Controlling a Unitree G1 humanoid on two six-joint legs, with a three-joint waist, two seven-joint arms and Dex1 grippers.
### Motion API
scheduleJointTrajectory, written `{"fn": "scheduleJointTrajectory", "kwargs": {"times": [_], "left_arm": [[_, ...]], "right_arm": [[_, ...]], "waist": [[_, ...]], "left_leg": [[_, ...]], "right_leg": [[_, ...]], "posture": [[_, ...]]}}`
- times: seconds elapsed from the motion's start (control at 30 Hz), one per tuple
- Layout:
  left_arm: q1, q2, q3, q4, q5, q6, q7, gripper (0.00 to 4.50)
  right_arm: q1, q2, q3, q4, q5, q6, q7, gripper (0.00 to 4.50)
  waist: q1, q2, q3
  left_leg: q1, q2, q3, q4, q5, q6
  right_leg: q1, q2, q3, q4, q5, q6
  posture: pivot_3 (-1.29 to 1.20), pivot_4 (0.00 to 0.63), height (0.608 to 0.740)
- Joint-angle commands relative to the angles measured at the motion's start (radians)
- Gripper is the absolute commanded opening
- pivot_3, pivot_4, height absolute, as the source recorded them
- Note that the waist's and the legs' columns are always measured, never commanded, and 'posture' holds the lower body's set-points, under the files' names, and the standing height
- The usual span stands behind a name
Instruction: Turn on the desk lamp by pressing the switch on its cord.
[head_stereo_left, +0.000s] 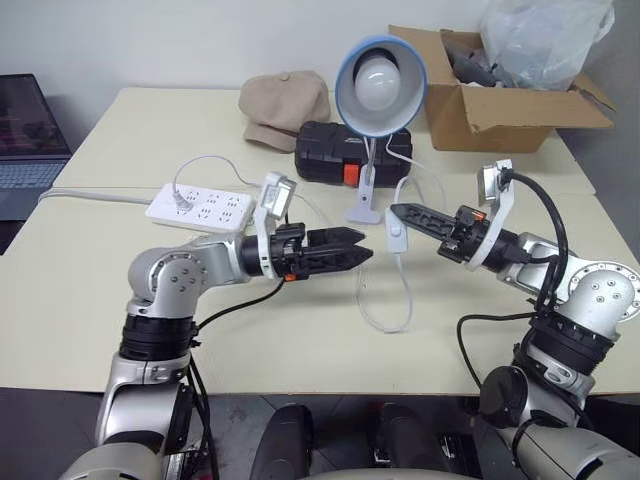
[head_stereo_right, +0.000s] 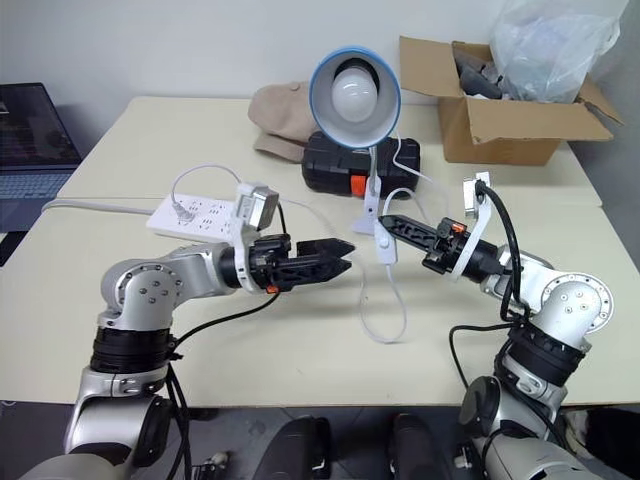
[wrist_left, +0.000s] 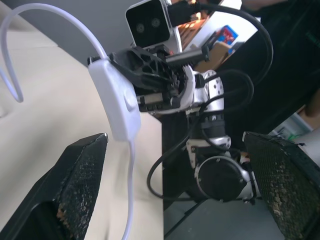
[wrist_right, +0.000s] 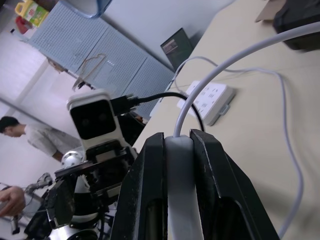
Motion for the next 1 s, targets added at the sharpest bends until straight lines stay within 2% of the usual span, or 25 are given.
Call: {"fn": "scheduleJointTrajectory", "kwargs": {"times": [0.03, 0.8, 1.0], "left_arm": [[-0.025, -0.037, 0.020, 0.017, -0.024, 0.008, 0.024, 4.50], [-0.008, -0.060, -0.044, -0.001, 0.024, -0.019, -0.046, 4.50], [-0.005, -0.072, -0.053, 0.001, 0.020, -0.019, -0.057, 3.42]], "right_arm": [[0.018, -0.019, 0.034, -0.061, 0.109, 0.008, -0.005, 0.38], [0.072, -0.111, 0.165, -0.020, 0.429, -0.137, -0.205, 0.38], [0.098, -0.166, 0.229, -0.017, 0.525, -0.214, -0.256, 0.38]], "waist": [[0.000, 0.000, 0.000], [0.000, 0.000, 0.000], [0.000, 0.000, 0.000]], "left_leg": [[0.000, 0.000, 0.000, 0.000, 0.000, 0.000], [-0.001, 0.000, 0.000, 0.000, 0.000, 0.000], [-0.001, 0.000, 0.000, 0.000, 0.000, 0.000]], "right_leg": [[0.000, 0.000, 0.000, 0.000, 0.000, 0.000], [0.000, 0.000, 0.000, -0.001, 0.000, 0.000], [0.000, 0.000, 0.000, -0.001, -0.001, 0.001]], "posture": [[0.00, 0.150, 0.740], [0.00, 0.150, 0.740], [0.00, 0.150, 0.740]]}}
